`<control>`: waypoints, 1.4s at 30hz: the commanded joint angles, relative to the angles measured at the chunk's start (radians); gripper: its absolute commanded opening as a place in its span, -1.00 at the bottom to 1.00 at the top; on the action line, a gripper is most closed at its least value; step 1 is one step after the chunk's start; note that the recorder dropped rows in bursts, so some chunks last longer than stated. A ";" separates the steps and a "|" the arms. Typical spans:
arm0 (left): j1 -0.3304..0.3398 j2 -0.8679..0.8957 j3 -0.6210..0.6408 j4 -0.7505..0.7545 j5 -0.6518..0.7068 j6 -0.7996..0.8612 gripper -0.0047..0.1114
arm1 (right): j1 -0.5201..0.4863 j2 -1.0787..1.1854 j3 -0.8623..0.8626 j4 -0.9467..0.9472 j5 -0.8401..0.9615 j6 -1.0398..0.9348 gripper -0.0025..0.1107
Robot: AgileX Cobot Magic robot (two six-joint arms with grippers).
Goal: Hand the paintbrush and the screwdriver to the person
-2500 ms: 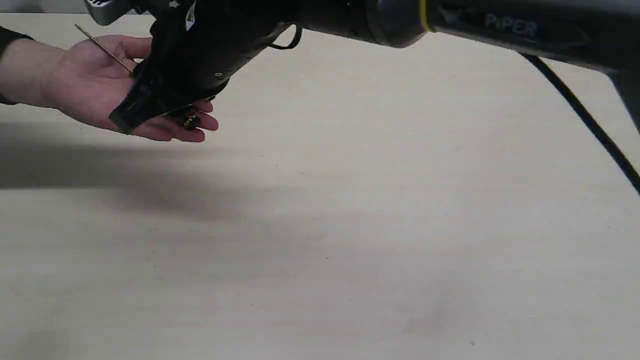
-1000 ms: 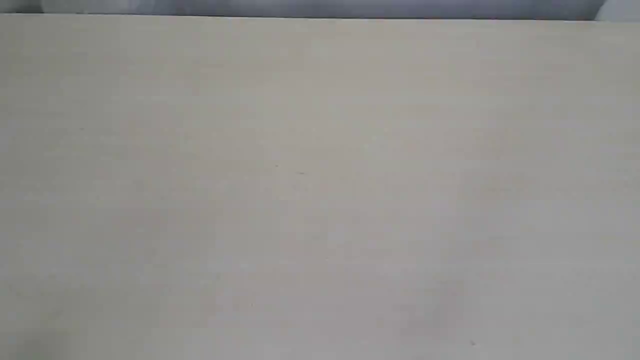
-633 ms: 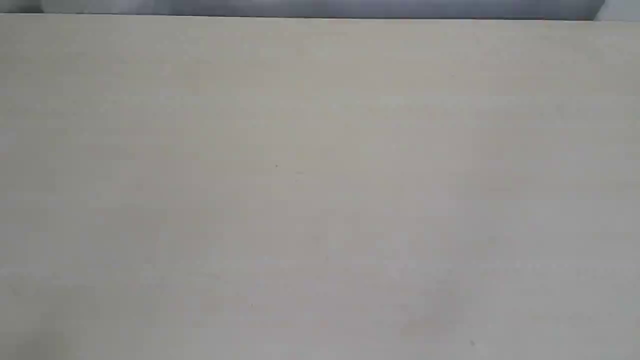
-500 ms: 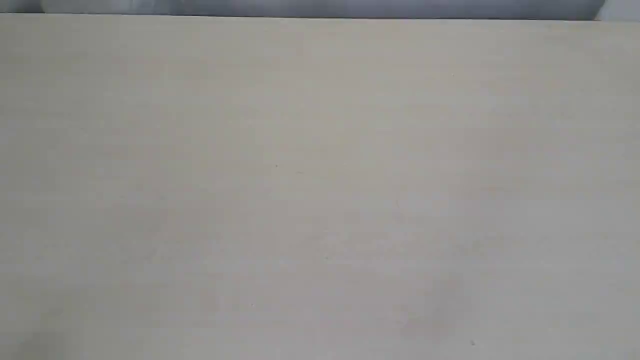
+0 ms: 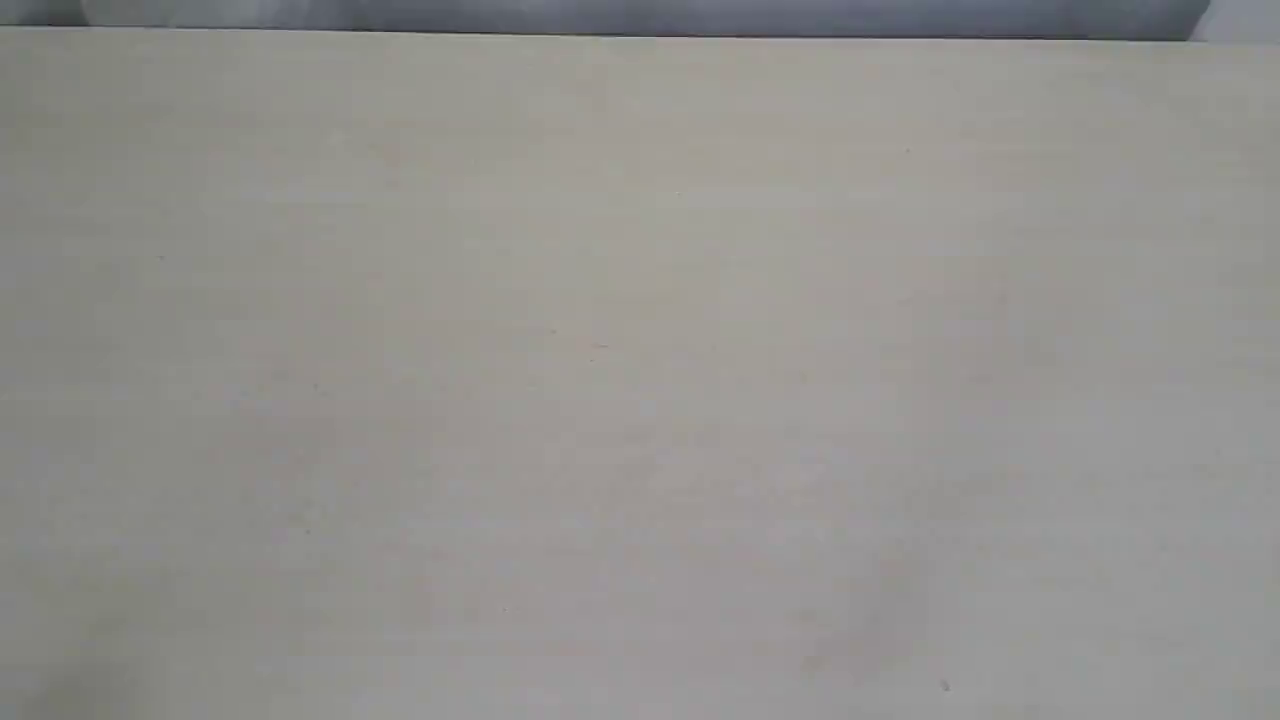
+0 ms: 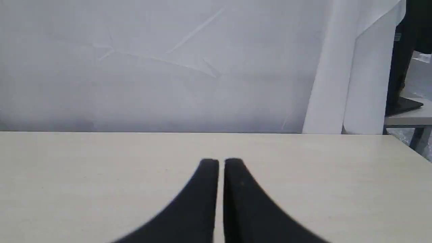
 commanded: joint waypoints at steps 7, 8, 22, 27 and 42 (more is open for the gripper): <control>-0.006 -0.002 0.002 -0.002 -0.011 -0.002 -0.92 | -0.006 -0.006 0.003 0.006 -0.002 0.004 -0.88; -0.006 -0.002 0.002 -0.002 -0.011 -0.002 -0.92 | -0.006 -0.006 0.003 0.001 -0.002 0.006 -0.88; -0.006 -0.002 0.002 -0.002 -0.011 -0.002 -0.92 | -0.006 -0.006 0.003 -0.093 0.004 0.090 -0.88; -0.006 -0.002 0.002 -0.004 -0.008 -0.002 -0.92 | -0.006 -0.006 0.003 -0.093 0.004 0.094 -0.88; -0.006 -0.002 0.002 -0.004 -0.010 -0.002 -0.92 | -0.006 -0.006 0.003 -0.098 0.004 0.097 -0.88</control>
